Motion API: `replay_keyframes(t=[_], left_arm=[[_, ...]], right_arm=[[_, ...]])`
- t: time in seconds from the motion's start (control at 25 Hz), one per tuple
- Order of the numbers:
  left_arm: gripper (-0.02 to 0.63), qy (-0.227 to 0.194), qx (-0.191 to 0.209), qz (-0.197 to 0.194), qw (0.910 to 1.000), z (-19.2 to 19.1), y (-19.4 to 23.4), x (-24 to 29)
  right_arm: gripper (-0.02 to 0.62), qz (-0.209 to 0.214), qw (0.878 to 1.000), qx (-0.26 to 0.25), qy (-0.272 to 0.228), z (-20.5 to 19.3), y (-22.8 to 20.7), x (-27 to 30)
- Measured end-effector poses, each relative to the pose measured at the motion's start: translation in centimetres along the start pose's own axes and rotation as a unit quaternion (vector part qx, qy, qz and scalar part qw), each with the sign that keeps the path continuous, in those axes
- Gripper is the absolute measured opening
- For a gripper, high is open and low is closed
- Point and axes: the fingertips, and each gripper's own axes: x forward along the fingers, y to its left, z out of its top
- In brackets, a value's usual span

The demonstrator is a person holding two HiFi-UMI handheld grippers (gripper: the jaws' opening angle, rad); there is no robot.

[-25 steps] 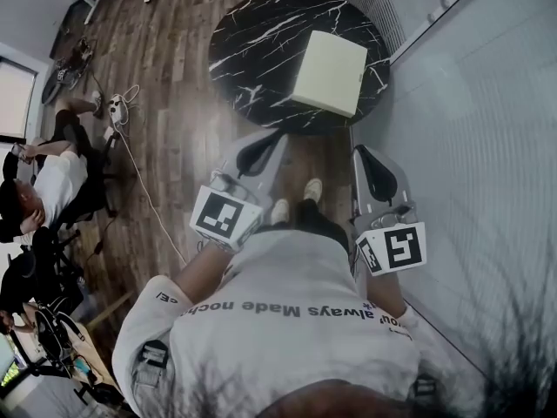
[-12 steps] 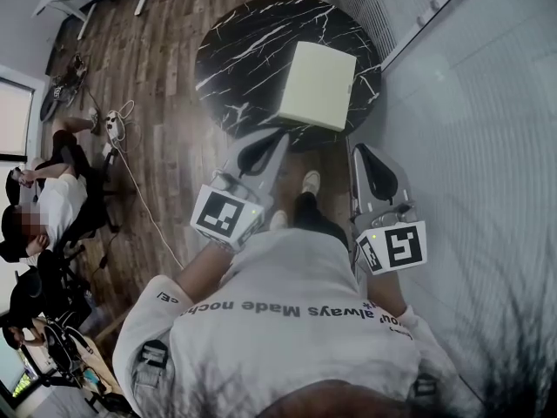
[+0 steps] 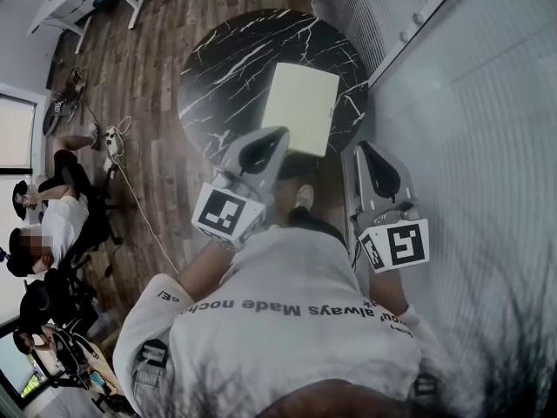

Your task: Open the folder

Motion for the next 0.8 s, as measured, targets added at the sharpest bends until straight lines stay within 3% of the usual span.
replay_keyframes(t=[0.28,0.8], left_arm=[[0.003,0.003,0.006,0.012,0.9999,0.1,0.9,5.5],[0.003,0.011,-0.008,0.037,0.9992,-0.4,5.3,8.3]], right_arm=[[0.002,0.011,1.0,0.001,0.002,-0.3,-5.5,2.3],[0.002,0.036,0.999,0.002,0.016,-0.8,-7.2,7.3]])
